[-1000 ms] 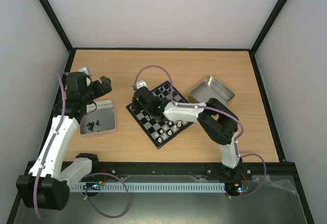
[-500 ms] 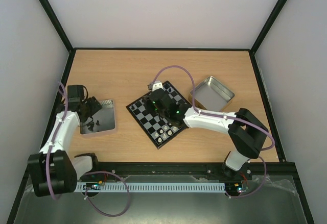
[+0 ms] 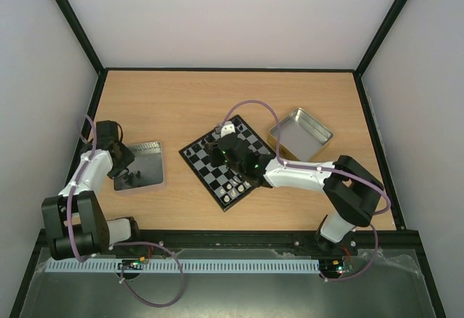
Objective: Set up the chess pieces on the board
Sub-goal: Pick up the chess piece from the storage box.
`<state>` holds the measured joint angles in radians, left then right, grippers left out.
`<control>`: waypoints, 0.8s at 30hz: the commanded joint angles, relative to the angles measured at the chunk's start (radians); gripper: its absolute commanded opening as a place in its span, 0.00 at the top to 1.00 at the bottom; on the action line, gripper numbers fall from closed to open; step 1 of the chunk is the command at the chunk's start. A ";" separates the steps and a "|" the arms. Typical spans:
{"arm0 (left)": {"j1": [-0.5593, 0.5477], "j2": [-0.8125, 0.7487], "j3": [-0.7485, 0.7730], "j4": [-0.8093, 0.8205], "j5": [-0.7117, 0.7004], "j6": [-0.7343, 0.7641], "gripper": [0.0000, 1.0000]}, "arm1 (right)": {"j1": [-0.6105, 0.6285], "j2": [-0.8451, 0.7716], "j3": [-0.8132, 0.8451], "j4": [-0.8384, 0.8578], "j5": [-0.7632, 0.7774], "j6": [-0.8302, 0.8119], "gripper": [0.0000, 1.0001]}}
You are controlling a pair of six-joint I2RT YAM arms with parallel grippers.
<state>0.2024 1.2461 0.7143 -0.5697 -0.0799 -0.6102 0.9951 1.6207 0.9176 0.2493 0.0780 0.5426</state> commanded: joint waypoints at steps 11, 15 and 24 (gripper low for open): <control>-0.048 0.197 0.089 0.129 -0.239 -0.042 0.64 | 0.001 -0.070 -0.059 0.069 0.001 -0.006 0.69; -0.050 0.233 0.097 0.156 -0.243 -0.069 0.66 | 0.000 -0.068 -0.058 0.067 0.005 -0.003 0.69; -0.087 0.293 0.102 0.197 -0.285 -0.162 0.74 | 0.001 -0.063 -0.058 0.067 0.002 -0.001 0.69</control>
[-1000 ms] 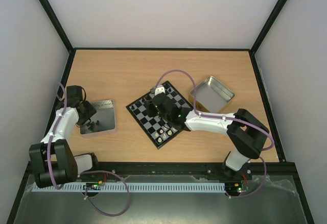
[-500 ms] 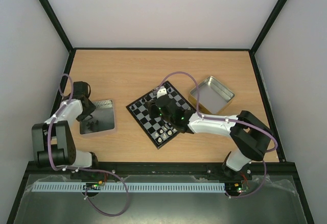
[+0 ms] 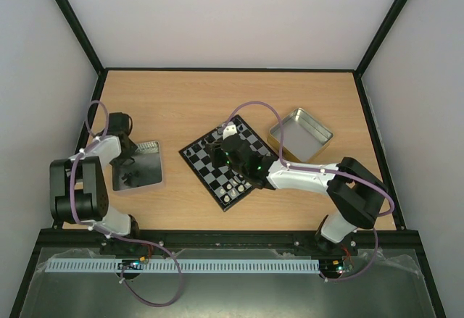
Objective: Set up the chess pieces on the board
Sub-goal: Pick up the chess piece from the storage box.
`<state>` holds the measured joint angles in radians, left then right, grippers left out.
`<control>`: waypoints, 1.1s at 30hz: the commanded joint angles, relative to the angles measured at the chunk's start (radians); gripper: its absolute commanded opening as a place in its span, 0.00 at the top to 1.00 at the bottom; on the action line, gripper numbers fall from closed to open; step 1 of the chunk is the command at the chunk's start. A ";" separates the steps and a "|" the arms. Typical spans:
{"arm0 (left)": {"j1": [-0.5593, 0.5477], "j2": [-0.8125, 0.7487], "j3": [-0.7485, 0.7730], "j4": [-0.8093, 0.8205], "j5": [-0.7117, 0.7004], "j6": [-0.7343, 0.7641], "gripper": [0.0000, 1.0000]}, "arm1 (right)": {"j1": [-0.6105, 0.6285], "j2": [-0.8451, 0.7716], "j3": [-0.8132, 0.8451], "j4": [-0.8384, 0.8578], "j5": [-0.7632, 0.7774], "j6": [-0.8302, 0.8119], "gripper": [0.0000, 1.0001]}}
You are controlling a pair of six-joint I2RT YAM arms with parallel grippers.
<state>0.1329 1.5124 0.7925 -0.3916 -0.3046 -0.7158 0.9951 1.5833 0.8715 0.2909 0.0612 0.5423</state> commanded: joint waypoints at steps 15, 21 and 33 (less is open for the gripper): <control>-0.035 0.062 0.033 0.011 -0.114 -0.073 0.76 | 0.001 -0.021 -0.010 0.021 0.021 -0.005 0.69; -0.035 0.088 0.036 0.023 -0.111 -0.073 0.76 | 0.001 -0.021 -0.009 0.017 0.022 -0.007 0.69; -0.043 0.091 0.040 0.040 -0.137 -0.057 0.94 | 0.000 -0.032 -0.009 0.008 0.034 -0.007 0.69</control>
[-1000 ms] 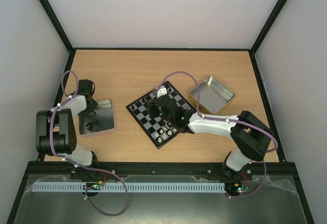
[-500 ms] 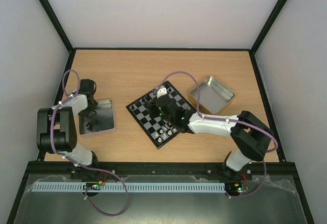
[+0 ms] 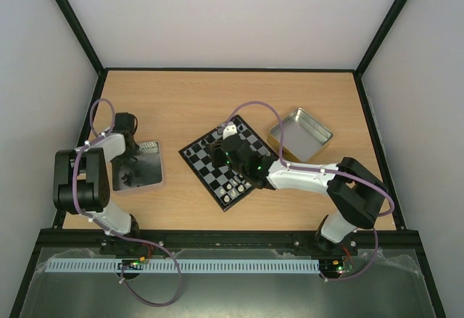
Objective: Set up the chess pieces on the board
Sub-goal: Pick up the chess piece from the storage box.
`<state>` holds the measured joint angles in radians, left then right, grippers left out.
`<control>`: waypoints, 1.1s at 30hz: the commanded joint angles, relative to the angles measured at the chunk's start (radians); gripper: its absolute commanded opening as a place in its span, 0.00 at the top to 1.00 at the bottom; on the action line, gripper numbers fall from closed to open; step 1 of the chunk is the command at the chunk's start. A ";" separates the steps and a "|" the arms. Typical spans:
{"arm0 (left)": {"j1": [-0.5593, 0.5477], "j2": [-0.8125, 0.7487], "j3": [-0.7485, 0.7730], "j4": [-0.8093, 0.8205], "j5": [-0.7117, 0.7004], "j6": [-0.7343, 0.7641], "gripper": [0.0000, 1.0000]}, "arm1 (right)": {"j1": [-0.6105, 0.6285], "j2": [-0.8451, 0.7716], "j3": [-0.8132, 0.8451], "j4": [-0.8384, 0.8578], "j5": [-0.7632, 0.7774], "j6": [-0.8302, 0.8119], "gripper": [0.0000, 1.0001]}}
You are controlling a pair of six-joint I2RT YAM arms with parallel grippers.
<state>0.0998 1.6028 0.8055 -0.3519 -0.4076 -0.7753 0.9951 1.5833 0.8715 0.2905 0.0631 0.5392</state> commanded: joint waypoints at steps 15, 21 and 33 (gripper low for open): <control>-0.101 -0.155 -0.052 -0.089 0.142 -0.012 0.94 | 0.001 -0.049 -0.016 0.004 0.045 0.010 0.69; -0.164 -0.190 -0.076 -0.120 0.207 -0.013 0.94 | 0.000 -0.050 -0.012 -0.005 0.047 0.020 0.69; -0.394 -0.332 0.022 -0.188 0.198 -0.019 0.94 | -0.020 -0.157 -0.068 -0.055 0.253 0.153 0.70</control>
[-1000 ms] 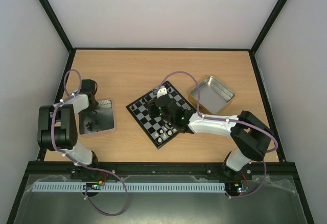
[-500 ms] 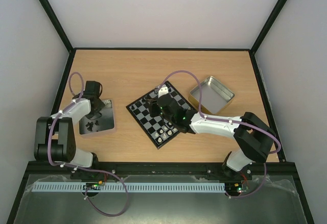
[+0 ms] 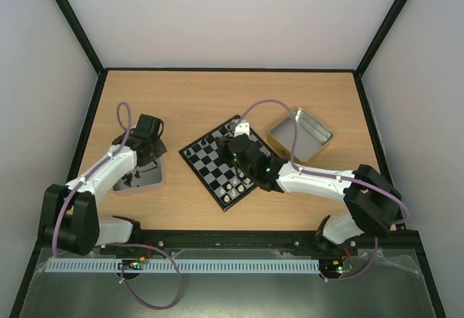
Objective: Set up the chess pieces on the board
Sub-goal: Pick up the chess piece from the storage box, then place the chess piece on the chessboard.
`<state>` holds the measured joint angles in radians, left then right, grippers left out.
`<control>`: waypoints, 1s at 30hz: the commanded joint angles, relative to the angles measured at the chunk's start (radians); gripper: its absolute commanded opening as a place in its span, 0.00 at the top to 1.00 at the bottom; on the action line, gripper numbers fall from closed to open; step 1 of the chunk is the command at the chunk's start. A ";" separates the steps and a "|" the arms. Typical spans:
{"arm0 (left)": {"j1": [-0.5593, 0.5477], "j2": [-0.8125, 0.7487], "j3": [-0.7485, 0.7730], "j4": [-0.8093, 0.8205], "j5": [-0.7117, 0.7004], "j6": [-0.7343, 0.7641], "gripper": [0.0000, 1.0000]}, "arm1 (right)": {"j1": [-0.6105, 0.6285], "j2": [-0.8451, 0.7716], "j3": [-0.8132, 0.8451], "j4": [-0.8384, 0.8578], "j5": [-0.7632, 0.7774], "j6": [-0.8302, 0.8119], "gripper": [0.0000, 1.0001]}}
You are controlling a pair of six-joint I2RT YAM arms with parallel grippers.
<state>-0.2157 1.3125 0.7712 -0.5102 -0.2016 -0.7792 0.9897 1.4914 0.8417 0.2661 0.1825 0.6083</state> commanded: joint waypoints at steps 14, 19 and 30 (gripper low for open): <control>-0.436 0.102 0.139 0.092 -0.070 -0.016 0.93 | -0.117 -0.273 -0.186 -0.122 0.295 0.264 0.69; -0.487 0.222 0.173 0.112 -0.074 0.001 0.92 | -0.127 -0.315 -0.204 -0.151 0.325 0.273 0.69; -0.498 0.310 0.150 0.124 -0.120 -0.016 0.92 | -0.134 -0.312 -0.205 -0.159 0.319 0.275 0.68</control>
<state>-0.7086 1.6093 0.9211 -0.3981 -0.2825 -0.7895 0.8627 1.1854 0.6464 0.1291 0.4534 0.8619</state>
